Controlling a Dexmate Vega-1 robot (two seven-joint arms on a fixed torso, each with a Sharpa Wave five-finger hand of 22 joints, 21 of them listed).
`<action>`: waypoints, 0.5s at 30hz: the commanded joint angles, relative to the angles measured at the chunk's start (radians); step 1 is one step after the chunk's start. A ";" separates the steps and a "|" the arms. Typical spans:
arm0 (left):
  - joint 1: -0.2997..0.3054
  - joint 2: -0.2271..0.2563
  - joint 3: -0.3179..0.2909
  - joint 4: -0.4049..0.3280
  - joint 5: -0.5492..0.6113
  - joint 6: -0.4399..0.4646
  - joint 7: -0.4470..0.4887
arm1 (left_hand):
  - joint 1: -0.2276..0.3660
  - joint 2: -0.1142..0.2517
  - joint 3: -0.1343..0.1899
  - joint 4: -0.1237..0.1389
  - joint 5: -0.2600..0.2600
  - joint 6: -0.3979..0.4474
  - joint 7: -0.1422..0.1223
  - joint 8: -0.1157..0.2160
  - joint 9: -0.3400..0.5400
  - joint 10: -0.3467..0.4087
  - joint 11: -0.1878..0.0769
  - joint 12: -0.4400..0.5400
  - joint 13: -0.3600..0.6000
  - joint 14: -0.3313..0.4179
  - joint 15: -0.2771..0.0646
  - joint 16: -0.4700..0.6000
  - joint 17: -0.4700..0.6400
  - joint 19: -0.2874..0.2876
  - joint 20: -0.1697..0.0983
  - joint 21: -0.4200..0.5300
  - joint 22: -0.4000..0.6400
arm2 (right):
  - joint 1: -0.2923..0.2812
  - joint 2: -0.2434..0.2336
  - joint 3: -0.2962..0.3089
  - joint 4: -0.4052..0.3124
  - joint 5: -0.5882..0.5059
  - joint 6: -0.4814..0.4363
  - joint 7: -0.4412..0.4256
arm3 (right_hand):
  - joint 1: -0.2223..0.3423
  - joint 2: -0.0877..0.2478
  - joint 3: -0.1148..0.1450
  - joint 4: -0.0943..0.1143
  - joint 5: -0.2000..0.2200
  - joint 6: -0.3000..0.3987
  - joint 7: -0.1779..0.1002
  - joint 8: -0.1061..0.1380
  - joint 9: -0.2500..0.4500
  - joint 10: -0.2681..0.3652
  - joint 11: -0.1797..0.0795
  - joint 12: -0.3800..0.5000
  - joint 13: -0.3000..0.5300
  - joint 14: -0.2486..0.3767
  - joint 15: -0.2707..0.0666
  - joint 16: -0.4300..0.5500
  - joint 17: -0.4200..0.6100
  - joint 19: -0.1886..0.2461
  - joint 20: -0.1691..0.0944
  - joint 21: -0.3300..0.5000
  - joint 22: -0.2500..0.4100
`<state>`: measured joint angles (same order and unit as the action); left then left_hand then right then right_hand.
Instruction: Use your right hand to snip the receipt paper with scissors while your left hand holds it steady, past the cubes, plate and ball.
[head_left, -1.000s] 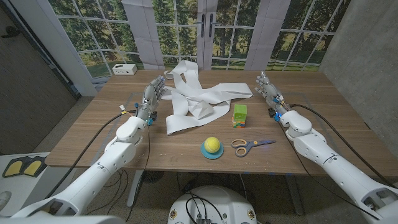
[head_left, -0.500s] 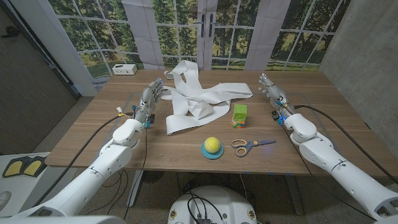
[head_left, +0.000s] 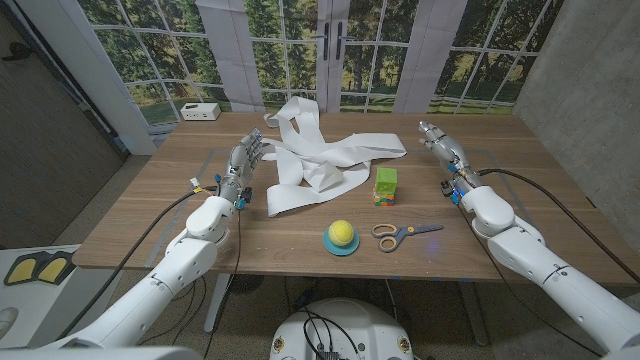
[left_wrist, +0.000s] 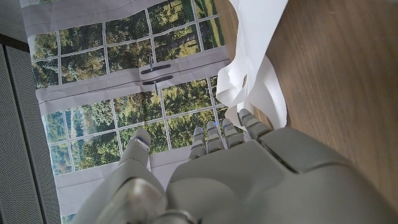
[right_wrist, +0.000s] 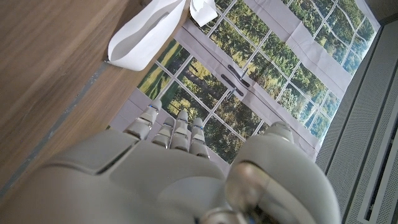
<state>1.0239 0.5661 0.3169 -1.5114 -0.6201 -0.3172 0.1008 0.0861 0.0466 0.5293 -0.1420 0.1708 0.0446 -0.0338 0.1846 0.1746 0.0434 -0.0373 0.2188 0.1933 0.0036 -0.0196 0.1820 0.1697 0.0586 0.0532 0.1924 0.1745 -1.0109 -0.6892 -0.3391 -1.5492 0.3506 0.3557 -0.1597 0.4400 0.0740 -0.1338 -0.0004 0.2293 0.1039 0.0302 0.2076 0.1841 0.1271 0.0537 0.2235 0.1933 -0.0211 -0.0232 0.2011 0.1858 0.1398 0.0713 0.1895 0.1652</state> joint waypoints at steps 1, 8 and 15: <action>0.006 -0.002 0.002 -0.015 0.016 0.004 0.026 | 0.008 -0.001 0.006 0.000 0.004 0.001 0.001 0.001 0.002 0.006 0.001 -0.002 0.003 -0.006 -0.007 -0.002 0.005 0.004 -0.004 0.003 0.003 | -0.042 -0.070 0.018 -0.081 -0.078 -0.036 -0.017 | 0.017 0.004 -0.001 -0.008 0.001 0.006 0.003 0.008 0.002 0.009 0.000 0.004 0.002 0.007 -0.002 0.008 0.004 0.009 0.003 0.003 0.003; -0.021 -0.018 0.016 0.020 0.018 -0.003 0.005 | 0.008 0.000 0.007 0.000 0.004 0.006 0.004 0.003 0.002 0.011 0.001 -0.001 0.003 -0.003 -0.007 0.000 0.005 0.005 -0.005 0.003 0.003 | -0.070 -0.115 0.036 -0.143 -0.160 -0.066 -0.056 | 0.029 0.005 0.003 -0.015 -0.001 0.005 0.002 0.006 0.002 0.007 -0.002 0.002 0.002 0.007 -0.002 0.006 0.003 0.009 0.003 0.002 0.003; -0.029 -0.022 0.026 0.047 0.023 -0.001 -0.002 | 0.009 0.001 0.007 0.000 0.004 0.012 0.004 0.004 0.002 0.015 0.000 0.001 0.003 -0.001 -0.007 0.000 0.005 0.007 -0.005 0.004 0.003 | -0.121 -0.159 0.066 -0.218 -0.189 -0.102 -0.067 | 0.040 0.006 0.008 -0.022 -0.002 -0.003 0.005 0.002 0.002 0.008 -0.002 0.000 0.002 0.006 0.001 0.005 0.003 0.010 0.005 0.001 0.003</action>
<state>1.0167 0.5583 0.3251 -1.5074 -0.5994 -0.3224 0.1103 0.0861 0.0466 0.5293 -0.1420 0.1707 0.0452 -0.0332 0.1846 0.1745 0.0523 -0.0352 0.2188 0.1932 0.0036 -0.0196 0.1820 0.1697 0.0586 0.0533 0.1924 0.1745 -1.0708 -0.7853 -0.3086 -1.6681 0.2505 0.3159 -0.1886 0.4686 0.0827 -0.1265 -0.0153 0.2293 0.1038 0.0303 0.2076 0.1839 0.1270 0.0537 0.2235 0.1931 -0.0212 -0.0232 0.2011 0.1859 0.1429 0.0746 0.1895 0.1651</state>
